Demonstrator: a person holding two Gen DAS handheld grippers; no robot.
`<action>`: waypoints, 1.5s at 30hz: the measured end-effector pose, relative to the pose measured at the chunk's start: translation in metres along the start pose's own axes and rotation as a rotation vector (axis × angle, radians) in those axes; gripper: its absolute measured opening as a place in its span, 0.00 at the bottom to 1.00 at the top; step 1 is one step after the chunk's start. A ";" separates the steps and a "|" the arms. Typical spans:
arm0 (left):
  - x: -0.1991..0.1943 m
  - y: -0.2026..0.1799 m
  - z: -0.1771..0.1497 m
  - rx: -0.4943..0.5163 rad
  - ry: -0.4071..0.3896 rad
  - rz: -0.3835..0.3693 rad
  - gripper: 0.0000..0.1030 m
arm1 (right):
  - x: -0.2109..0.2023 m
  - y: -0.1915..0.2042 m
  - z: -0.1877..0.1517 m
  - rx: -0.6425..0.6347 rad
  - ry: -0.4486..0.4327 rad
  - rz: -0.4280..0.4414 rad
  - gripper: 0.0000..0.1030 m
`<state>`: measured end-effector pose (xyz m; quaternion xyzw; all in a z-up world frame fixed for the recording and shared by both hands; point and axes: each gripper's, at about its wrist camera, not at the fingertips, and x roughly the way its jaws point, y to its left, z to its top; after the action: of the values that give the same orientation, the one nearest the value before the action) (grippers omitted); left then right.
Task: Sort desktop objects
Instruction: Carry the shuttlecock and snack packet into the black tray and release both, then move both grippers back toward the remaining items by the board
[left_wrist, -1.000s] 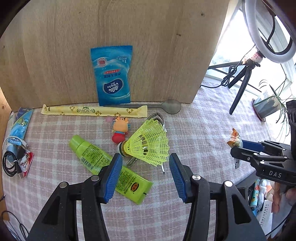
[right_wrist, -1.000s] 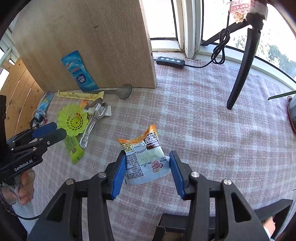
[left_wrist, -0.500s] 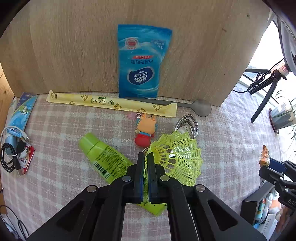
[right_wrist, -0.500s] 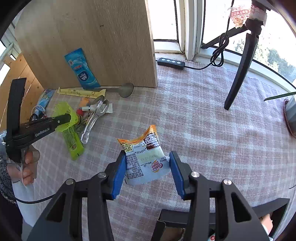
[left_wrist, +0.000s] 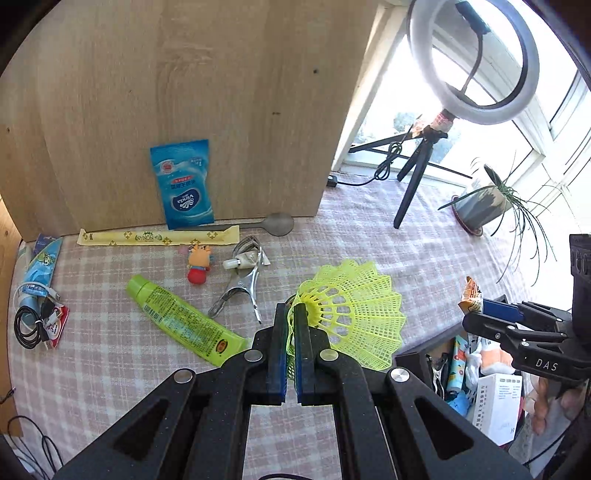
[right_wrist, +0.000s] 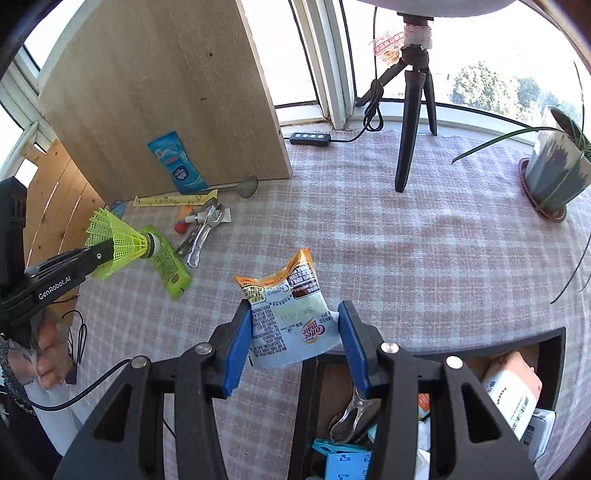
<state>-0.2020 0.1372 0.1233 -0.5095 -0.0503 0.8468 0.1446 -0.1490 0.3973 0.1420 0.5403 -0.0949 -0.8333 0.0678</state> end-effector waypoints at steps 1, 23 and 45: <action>-0.004 -0.012 -0.003 0.026 0.000 -0.014 0.02 | -0.010 -0.004 -0.006 0.010 -0.009 -0.007 0.44; 0.038 -0.201 -0.073 0.400 0.161 -0.206 0.02 | -0.139 -0.161 -0.200 0.431 -0.045 -0.282 0.44; 0.006 -0.202 -0.071 0.439 0.071 -0.169 0.49 | -0.144 -0.148 -0.201 0.465 -0.067 -0.290 0.60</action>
<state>-0.1031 0.3268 0.1314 -0.4891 0.0974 0.8039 0.3241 0.0913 0.5548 0.1556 0.5215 -0.2074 -0.8075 -0.1813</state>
